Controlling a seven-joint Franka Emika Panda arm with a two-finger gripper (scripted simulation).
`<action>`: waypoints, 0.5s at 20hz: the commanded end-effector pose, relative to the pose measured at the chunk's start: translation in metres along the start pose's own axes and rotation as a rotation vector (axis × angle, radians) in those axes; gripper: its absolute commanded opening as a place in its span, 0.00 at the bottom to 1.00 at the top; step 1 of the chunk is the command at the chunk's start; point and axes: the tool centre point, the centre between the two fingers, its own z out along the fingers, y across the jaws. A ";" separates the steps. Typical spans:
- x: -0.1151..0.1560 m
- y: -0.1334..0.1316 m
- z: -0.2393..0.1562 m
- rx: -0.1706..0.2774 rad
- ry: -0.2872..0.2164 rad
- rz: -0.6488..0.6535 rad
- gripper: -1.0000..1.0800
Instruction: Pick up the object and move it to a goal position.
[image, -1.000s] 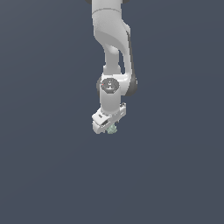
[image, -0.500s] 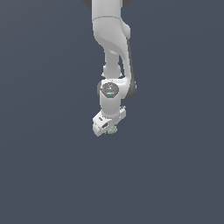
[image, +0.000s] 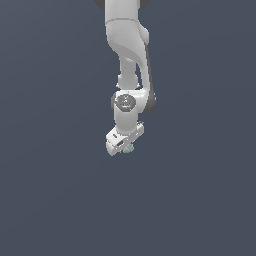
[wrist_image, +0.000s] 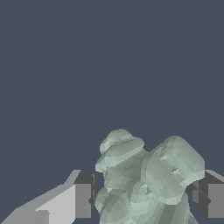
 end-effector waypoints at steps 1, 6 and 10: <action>0.000 0.001 -0.002 0.000 0.000 0.000 0.00; 0.004 0.010 -0.015 0.000 0.000 0.000 0.00; 0.008 0.022 -0.034 0.000 0.000 0.000 0.00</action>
